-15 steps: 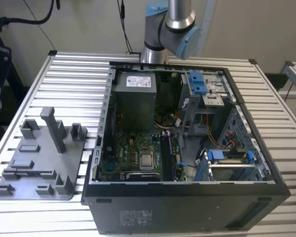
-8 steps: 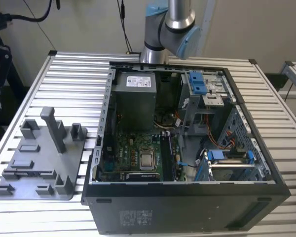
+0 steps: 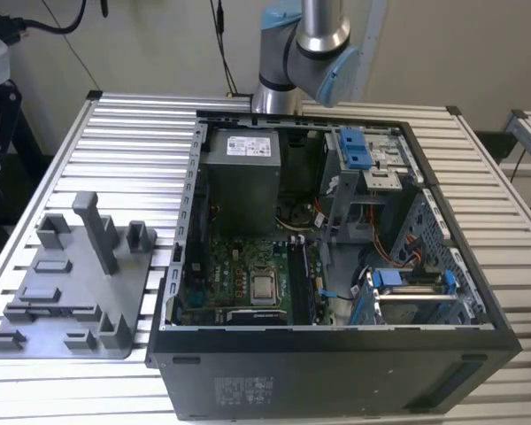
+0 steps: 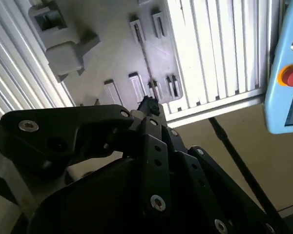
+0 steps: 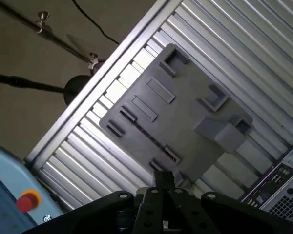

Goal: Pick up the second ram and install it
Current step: 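Pick up the second ram and move it above second insertion slot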

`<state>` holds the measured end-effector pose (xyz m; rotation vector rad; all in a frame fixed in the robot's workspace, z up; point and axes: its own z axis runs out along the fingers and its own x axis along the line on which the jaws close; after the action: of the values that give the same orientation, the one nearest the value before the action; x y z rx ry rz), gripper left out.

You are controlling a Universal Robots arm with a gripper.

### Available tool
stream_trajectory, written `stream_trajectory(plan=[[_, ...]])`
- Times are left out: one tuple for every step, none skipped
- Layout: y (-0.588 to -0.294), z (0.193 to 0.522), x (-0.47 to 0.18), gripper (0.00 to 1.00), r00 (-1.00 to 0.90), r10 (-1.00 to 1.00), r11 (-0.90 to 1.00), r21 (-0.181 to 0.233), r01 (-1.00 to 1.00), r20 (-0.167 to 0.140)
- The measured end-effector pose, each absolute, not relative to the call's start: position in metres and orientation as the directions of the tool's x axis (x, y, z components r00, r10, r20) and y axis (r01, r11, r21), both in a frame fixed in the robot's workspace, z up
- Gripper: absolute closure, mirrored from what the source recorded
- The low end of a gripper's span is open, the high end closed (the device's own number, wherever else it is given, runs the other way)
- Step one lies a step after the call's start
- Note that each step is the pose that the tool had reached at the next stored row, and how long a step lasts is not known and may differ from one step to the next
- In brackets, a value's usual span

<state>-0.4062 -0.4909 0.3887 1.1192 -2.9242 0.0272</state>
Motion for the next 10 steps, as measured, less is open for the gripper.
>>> stream_trajectory(plan=[[-0.4908, 0.3887, -0.4062, 0.89, -0.732, -0.681, 0.732, -0.013, -0.681, 0.016], [-0.4908, 0.3887, -0.4062, 0.89, -0.72, -0.694, 0.72, -0.013, -0.694, 0.017], [-0.4908, 0.3887, -0.4062, 0.89, -0.707, -0.707, 0.707, -0.014, -0.707, 0.017], [-0.4908, 0.3887, -0.4062, 0.89, -0.695, -0.719, 0.694, -0.014, -0.719, 0.018], [-0.4907, 0.3887, -0.4062, 0.89, -0.681, -0.732, 0.681, -0.015, -0.732, 0.018], [-0.4907, 0.3887, -0.4062, 0.89, -0.668, -0.744, 0.668, -0.015, -0.744, 0.019], [-0.4907, 0.3887, -0.4063, 0.89, -0.654, -0.757, 0.653, -0.016, -0.757, 0.02], [-0.4907, 0.3887, -0.4063, 0.89, -0.64, -0.768, 0.64, -0.016, -0.769, 0.02], [-0.4907, 0.3887, -0.4063, 0.89, -0.626, -0.779, 0.626, -0.017, -0.78, 0.021], [-0.4907, 0.3887, -0.4063, 0.89, -0.612, -0.79, 0.612, -0.017, -0.791, 0.021]])
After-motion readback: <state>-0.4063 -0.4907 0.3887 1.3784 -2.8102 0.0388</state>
